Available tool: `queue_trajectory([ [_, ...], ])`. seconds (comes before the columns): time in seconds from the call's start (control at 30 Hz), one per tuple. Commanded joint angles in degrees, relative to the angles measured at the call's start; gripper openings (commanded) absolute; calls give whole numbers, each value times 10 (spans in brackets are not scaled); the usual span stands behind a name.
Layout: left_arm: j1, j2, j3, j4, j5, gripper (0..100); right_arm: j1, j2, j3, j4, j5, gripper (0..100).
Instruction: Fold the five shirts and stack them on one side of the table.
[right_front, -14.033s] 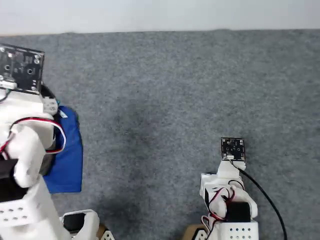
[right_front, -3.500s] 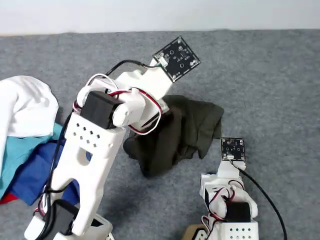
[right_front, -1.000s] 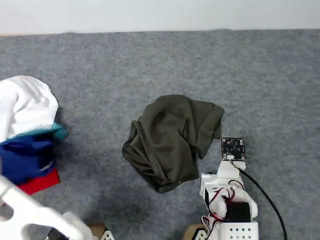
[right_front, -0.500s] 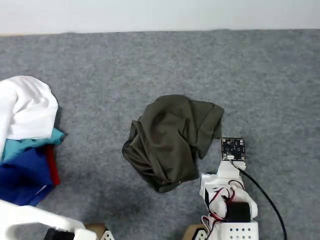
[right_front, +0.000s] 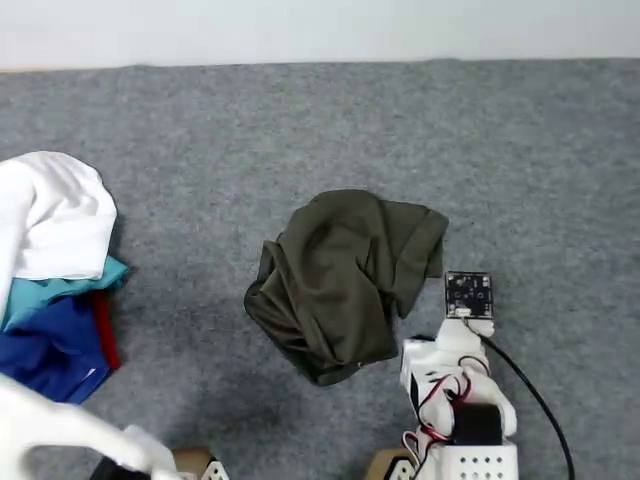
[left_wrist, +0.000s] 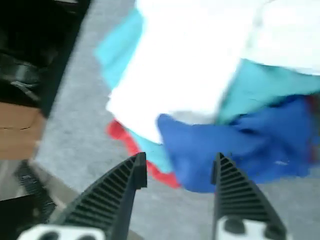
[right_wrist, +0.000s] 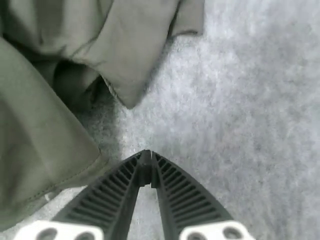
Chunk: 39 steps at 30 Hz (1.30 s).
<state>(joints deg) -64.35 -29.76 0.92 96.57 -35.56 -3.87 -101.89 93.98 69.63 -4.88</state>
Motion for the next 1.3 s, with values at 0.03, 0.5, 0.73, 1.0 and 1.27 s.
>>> queue_trajectory([
  [0.03, 56, -36, -42, 38, 62, 217, 29, -1, -88, -51, -1, 9],
  [0.5, 261, -171, 74, 38, 162, 217, 35, 210, -389, 54, -2, 9],
  [0.73, 382, -171, 123, 38, 193, 217, -75, 452, -561, 145, 0, 11],
  [1.0, 567, -170, 209, 21, 193, 216, -112, 563, -666, 176, 127, 9],
  [1.27, 727, -171, 319, -78, 238, 155, -113, 595, -698, 280, 190, 9],
])
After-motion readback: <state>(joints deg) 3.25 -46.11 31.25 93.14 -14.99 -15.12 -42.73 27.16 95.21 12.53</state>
